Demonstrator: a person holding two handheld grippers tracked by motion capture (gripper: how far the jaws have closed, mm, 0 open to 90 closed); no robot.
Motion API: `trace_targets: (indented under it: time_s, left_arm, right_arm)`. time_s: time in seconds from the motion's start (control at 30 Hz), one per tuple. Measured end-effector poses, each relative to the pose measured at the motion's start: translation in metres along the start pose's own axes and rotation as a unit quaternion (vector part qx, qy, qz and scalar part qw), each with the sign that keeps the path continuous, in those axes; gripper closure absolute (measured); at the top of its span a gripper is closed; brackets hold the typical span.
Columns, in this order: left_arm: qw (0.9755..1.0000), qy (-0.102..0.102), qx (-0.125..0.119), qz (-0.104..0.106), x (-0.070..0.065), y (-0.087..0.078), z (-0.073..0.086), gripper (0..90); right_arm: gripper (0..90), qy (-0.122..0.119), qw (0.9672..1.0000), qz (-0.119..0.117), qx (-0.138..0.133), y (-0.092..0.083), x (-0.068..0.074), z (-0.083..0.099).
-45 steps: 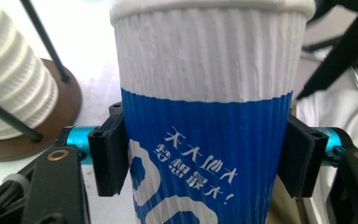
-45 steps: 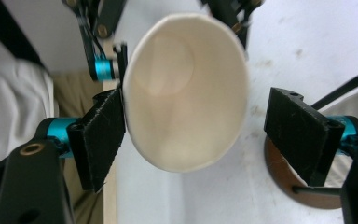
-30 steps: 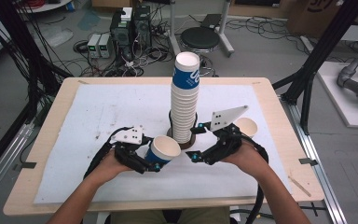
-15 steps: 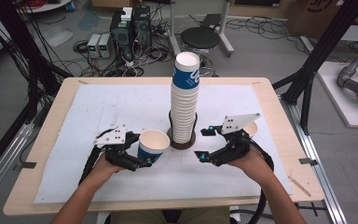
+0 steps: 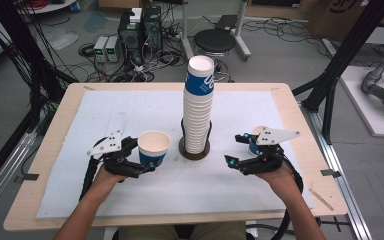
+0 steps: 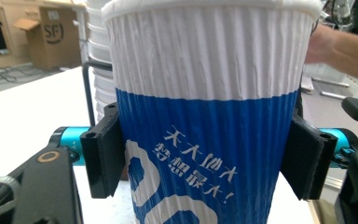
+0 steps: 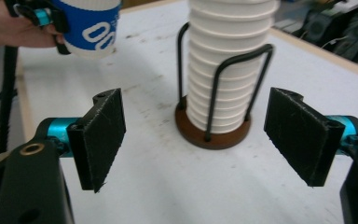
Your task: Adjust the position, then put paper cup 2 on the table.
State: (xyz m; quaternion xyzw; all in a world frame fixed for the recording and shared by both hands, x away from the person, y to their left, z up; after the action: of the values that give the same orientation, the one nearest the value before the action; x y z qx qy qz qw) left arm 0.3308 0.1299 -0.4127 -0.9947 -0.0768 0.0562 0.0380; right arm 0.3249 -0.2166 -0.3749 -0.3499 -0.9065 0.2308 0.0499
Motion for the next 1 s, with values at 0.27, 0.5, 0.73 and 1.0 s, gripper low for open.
trace_targets:
  time_s: [0.27,0.5,0.73,1.0]
  left_arm:
    - [0.9991,0.011,-0.028,-0.028,0.005,-0.013,0.003,26.2]
    - [0.9986,0.017,-0.033,-0.039,0.006,-0.018,0.003,26.1]
    - [0.9983,0.018,-0.033,-0.045,0.007,-0.022,0.004,26.1]
    - [0.9979,0.021,-0.039,-0.048,0.007,-0.023,0.003,26.1]
  right_arm:
    - [21.1,0.036,0.9983,0.033,-0.032,-0.010,-0.017,0.023]
    - [21.0,0.026,0.9968,0.066,-0.036,-0.014,-0.021,0.033]
    - [21.0,0.028,0.9966,0.069,-0.035,-0.014,-0.020,0.037]
    - [21.1,0.027,0.9962,0.072,-0.042,-0.017,-0.019,0.036]
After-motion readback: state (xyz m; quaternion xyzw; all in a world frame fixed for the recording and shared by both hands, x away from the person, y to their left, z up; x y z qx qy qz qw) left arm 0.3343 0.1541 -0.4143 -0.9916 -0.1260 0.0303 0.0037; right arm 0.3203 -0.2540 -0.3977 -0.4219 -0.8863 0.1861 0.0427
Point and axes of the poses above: each handheld gripper's, and its own axes: y roughly forward along the jaws, z roughly out of its underside, x roughly to its left, the point moved 5 cm from there along y, roughly forward along the jaws, and after that the axes turned 11 degrees about z, right-handed, at the moved point
